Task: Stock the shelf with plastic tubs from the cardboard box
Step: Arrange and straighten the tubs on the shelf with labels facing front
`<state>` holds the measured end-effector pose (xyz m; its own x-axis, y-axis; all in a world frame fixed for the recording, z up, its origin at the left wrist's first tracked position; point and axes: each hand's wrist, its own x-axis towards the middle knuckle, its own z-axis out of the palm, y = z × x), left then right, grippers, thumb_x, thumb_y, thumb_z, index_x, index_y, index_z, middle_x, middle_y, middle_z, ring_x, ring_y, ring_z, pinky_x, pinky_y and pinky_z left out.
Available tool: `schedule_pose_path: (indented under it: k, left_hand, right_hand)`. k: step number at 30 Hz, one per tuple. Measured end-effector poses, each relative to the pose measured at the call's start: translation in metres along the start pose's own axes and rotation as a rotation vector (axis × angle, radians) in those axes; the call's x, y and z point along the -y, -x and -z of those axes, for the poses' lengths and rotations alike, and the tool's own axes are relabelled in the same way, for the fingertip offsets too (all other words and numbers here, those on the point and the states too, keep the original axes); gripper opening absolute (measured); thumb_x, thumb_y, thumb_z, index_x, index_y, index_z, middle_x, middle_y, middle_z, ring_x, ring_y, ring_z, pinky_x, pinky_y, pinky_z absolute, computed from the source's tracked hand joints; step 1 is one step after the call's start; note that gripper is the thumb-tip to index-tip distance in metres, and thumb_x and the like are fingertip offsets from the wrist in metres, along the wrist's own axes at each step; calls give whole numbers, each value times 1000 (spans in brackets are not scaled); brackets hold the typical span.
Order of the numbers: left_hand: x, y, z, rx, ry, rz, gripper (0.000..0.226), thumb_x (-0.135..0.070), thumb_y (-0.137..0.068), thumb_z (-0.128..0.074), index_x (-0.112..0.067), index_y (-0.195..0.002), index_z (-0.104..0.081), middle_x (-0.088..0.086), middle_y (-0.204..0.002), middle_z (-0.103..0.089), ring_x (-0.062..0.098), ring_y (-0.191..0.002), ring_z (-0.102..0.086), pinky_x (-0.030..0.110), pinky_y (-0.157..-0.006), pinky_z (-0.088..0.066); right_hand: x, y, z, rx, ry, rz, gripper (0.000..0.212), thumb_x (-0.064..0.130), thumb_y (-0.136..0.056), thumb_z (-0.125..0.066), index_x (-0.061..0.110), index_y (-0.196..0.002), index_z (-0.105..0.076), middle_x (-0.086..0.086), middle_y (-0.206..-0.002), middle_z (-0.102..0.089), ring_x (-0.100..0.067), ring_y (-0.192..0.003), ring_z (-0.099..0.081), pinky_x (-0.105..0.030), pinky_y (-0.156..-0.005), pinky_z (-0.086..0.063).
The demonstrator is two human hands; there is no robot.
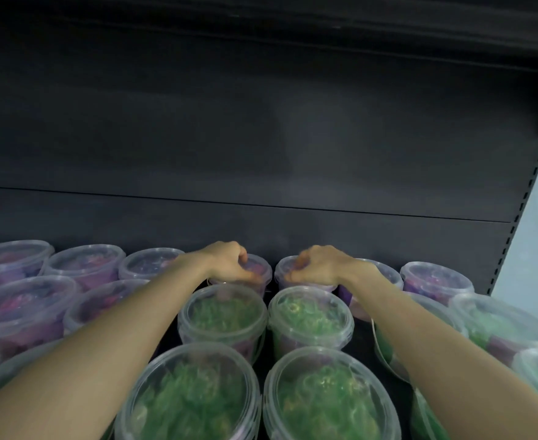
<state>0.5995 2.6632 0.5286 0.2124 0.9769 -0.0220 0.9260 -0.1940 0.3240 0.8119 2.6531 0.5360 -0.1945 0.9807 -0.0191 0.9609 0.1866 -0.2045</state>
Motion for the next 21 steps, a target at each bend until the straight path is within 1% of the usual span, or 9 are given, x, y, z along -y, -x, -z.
schedule_pose_path:
  k: [2,3,6,8,11,14,15,18,21]
  left_hand:
    - [3,-5,2,9,-7,1,73,-73,-57,-68,-28,-112,-56,-7,-106,-53,11,-88,-55,26,-70,-46]
    - [5,-7,4,25,-3,-1,74,-72,-56,-69,-28,-113,-56,-8,-108,-53,12,-93,-54,27,-74,-46]
    - [12,-9,12,104,16,-10,75,-64,-59,-74,-27,-120,-55,-7,-123,-53,14,-111,-50,28,-94,-41]
    - [15,-9,15,141,23,-14,73,-59,-62,-75,-27,-123,-53,-7,-128,-52,14,-117,-49,30,-101,-39]
    - [16,-8,15,146,20,-18,70,-60,-64,-73,-28,-122,-53,-9,-125,-51,12,-116,-48,30,-101,-38]
    - [16,-10,10,83,50,-28,53,-63,-69,-66,-29,-109,-58,-8,-119,-57,12,-110,-53,31,-100,-41]
    - [17,-10,9,67,56,-32,51,-63,-70,-66,-28,-107,-59,-7,-118,-59,13,-109,-54,33,-100,-41]
    - [17,-11,6,68,54,-34,52,-61,-72,-66,-27,-110,-58,-6,-119,-58,14,-110,-53,34,-99,-41]
    - [16,-11,6,78,52,-30,52,-59,-73,-66,-27,-112,-56,-6,-120,-57,14,-109,-53,33,-99,-41]
  right_hand:
    - [0,-7,0,12,-10,8,55,64,-71,-58,27,-111,-63,0,-116,-61,-23,-103,-56,-34,-82,-47]
    - [0,-10,0,12,1,12,56,64,-69,-59,27,-111,-63,0,-117,-60,-23,-104,-55,-34,-81,-46]
    - [2,-16,2,14,21,13,57,66,-66,-62,30,-110,-62,2,-120,-59,-23,-107,-52,-33,-80,-41]
    - [4,-16,1,6,33,6,59,71,-65,-60,31,-109,-62,3,-117,-59,-23,-106,-52,-34,-80,-40]
    - [5,-14,1,2,74,13,61,74,-67,-54,32,-110,-61,3,-118,-59,-23,-107,-52,-34,-81,-38]
    - [5,-11,3,29,73,14,58,71,-72,-53,34,-117,-59,4,-129,-53,-25,-119,-46,-36,-90,-33]
    - [5,-11,4,35,67,14,57,69,-74,-54,34,-118,-58,4,-132,-52,-25,-121,-44,-37,-93,-31]
    - [6,-8,4,23,49,19,54,66,-76,-55,34,-120,-59,4,-134,-51,-25,-124,-43,-38,-100,-28]
    - [9,-7,2,3,56,30,55,67,-77,-53,32,-120,-59,3,-133,-53,-25,-125,-42,-41,-104,-25]
